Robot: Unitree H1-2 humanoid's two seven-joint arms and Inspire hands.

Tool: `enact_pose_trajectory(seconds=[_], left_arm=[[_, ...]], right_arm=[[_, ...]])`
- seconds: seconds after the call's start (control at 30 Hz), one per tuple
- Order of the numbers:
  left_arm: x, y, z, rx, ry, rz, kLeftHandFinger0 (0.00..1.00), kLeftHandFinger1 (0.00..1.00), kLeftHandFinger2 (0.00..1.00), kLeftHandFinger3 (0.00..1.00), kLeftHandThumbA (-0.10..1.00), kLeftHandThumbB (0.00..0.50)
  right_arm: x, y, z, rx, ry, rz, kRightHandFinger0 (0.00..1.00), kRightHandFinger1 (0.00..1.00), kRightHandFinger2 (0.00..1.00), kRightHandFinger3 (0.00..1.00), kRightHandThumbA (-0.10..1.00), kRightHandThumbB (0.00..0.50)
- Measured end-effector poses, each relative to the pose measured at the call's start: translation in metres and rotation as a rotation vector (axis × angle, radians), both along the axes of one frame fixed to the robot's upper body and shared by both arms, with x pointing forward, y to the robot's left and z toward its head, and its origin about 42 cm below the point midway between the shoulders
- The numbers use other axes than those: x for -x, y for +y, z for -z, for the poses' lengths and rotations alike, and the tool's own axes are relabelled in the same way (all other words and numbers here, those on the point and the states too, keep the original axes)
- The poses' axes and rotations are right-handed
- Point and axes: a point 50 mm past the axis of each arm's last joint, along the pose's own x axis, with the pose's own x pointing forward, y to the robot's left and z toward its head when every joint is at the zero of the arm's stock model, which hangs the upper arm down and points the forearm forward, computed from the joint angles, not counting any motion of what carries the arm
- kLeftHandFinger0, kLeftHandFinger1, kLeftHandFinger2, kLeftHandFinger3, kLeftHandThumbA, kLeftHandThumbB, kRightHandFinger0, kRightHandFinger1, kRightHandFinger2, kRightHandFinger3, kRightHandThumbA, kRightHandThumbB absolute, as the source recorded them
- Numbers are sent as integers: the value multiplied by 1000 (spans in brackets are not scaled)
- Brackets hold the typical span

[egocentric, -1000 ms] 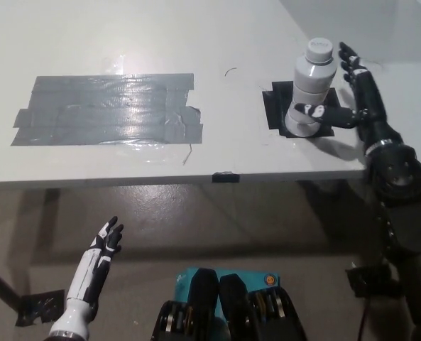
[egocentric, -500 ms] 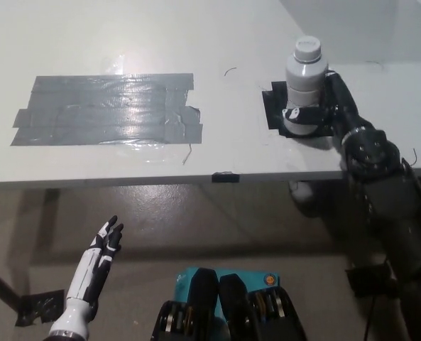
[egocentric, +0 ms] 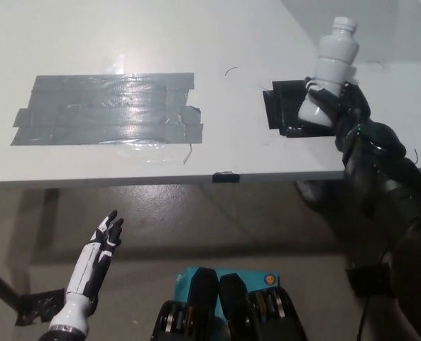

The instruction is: A white bottle is kept in the middle of the desk infront of the robot and the robot picks it up with its right hand and passes it to a person

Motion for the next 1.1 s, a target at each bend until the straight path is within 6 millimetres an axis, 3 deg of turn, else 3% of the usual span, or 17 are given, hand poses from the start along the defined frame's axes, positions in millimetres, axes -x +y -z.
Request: enact_pose_trajectory(seconds=[0.1, 0.17, 0.3, 0.53, 0.63, 0.8, 0.97, 1.1], left_arm=[[0, 0, 0, 0, 0, 0, 1000, 1000, 1000, 1000, 968, 0], [0, 0, 0, 0, 0, 0, 1000, 1000, 1000, 1000, 960, 0], [0, 0, 0, 0, -1, 0, 1000, 1000, 1000, 1000, 956, 0], [-2, 1, -2, -3, -6, 1, 1000, 1000, 1000, 1000, 960, 0], [-3, 0, -3, -5, -10, 2, 1000, 1000, 1000, 1000, 965, 0], [-6, 0, -6, -5, -17, 4, 1000, 1000, 1000, 1000, 944, 0], [-6, 0, -6, -6, -12, 3, 1000, 1000, 1000, 1000, 977, 1], [-6, -1, -5, -10, -10, 6, 1000, 1000, 1000, 1000, 988, 18]], right_arm=[[0, 0, -1, -10, -11, 6, 10, 443, 862, 728, -100, 193], [0, 2, -1, -15, -16, 7, 50, 480, 905, 792, -100, 191], [-1, 9, -6, -12, -47, -2, 126, 575, 962, 798, -100, 182], [-9, 29, -48, 41, -209, -63, 218, 676, 974, 823, -100, 151], [-10, 44, -78, 89, -311, -109, 218, 667, 962, 844, -100, 138], [-12, 74, -117, 234, -421, -199, 94, 548, 905, 855, -100, 132], [-14, 104, -144, 377, -463, -277, 60, 584, 927, 903, -100, 149], [-18, 120, -151, 466, -434, -312, 41, 574, 930, 904, -100, 155]])
